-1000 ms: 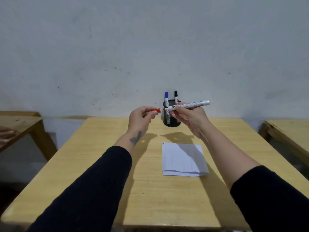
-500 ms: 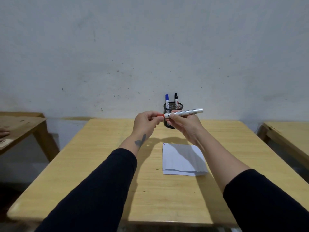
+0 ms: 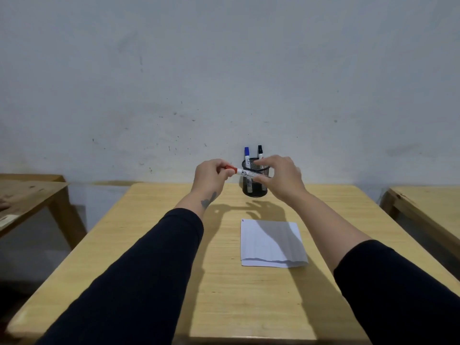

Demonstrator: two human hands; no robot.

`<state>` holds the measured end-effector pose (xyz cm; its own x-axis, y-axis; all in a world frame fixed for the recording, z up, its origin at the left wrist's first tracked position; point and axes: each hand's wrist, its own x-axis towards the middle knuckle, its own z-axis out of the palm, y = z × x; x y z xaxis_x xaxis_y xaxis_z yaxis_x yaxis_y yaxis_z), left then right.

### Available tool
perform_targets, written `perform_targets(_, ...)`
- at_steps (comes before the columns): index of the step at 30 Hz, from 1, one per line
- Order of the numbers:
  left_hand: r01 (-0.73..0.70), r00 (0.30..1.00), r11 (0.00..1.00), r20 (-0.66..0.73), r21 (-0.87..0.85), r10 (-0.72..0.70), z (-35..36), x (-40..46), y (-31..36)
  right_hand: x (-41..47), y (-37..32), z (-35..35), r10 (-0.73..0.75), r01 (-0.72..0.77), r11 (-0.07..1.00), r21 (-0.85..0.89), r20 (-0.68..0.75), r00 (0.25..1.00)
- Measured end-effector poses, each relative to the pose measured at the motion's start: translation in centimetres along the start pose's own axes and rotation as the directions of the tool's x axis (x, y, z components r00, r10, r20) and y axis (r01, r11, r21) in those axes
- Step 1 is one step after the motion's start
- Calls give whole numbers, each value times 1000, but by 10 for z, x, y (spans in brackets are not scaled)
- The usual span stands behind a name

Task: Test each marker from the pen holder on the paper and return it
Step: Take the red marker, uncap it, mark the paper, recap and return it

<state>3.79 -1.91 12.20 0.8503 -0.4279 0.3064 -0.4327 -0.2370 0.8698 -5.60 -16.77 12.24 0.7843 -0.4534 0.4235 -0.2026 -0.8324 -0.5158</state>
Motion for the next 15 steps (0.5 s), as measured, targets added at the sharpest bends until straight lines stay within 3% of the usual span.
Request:
perform_targets(2, -32, 999, 999, 37, 27, 31, 10, 1, 5, -1, -5, 6, -45, 45, 999, 2, 37, 998)
perform_targets(5, -65, 997, 998, 38, 10, 64, 21, 6, 7, 0, 0, 13, 16, -17, 995, 102, 3, 1000)
perform_targets(8, 11, 999, 999, 33, -36, -10, 30, 14, 1, 14, 5, 9, 78, -67, 976, 208, -42, 996)
perform_targets(15, 183, 981, 980, 46, 75, -187, 69, 47, -33, 91, -1, -7, 114, -30, 932, 362, -213, 970)
